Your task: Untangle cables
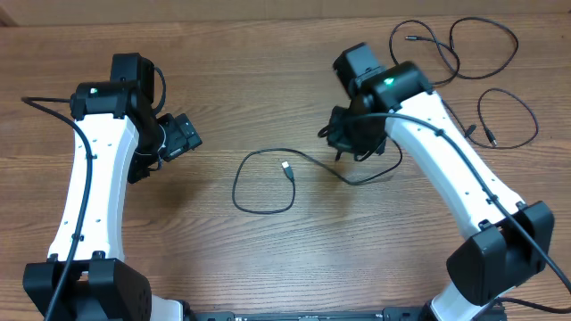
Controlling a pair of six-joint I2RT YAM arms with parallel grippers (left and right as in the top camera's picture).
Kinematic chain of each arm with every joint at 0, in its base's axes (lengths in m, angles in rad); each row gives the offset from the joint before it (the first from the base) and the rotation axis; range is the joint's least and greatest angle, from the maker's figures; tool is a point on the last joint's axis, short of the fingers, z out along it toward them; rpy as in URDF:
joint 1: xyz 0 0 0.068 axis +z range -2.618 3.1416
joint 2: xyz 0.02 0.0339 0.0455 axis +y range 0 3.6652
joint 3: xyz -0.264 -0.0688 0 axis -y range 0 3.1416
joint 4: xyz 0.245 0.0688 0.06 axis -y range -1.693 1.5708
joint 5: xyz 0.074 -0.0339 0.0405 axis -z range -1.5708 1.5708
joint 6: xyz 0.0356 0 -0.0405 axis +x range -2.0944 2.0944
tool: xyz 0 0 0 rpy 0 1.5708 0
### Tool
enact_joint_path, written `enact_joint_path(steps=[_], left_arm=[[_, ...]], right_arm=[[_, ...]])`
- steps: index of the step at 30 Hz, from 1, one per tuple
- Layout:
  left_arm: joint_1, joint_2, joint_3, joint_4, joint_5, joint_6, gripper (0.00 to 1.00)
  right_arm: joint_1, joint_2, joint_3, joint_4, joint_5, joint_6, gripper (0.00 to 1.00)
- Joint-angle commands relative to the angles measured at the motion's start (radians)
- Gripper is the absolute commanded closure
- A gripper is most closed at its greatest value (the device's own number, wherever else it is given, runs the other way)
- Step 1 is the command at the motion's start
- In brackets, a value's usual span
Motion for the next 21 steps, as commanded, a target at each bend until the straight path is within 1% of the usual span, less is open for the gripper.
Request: enact_joint_path(steps=[1,6,12,14,16,21], left_arm=[[-0.001,0.009,0.007,0.002,-0.013,0.026,0.01],[-0.001,0.009,0.007,0.001,-0.013,0.026,0.01],[-0.001,0.009,0.007,0.002,-0.013,0.026,0.0],[-0.001,0.009,0.007,0.002,-0.013,0.026,0.0],[-0.001,0.009,0.007,0.003,-0.013,0.026,0.0],[-0.001,0.009,0.007,0.003,-0.013,0.026,0.01]], right_arm=[[0.026,-0.021,-0.04,0.037,-0.006,0.06,0.92],[0.059,-0.021,-0.092,0.112,-0.01,0.085,0.92],[0.093,-0.02,-0.171,0.182,-0.01,0.178,0.92],[0.108,-0.02,-0.207,0.232,-0.026,0.177,0.9],[0.126,-0.02,-0.245,0.288,-0.047,0.178,0.87],[0.156,-0.019,-0.316,0.41,-0.058,0.18,0.86]])
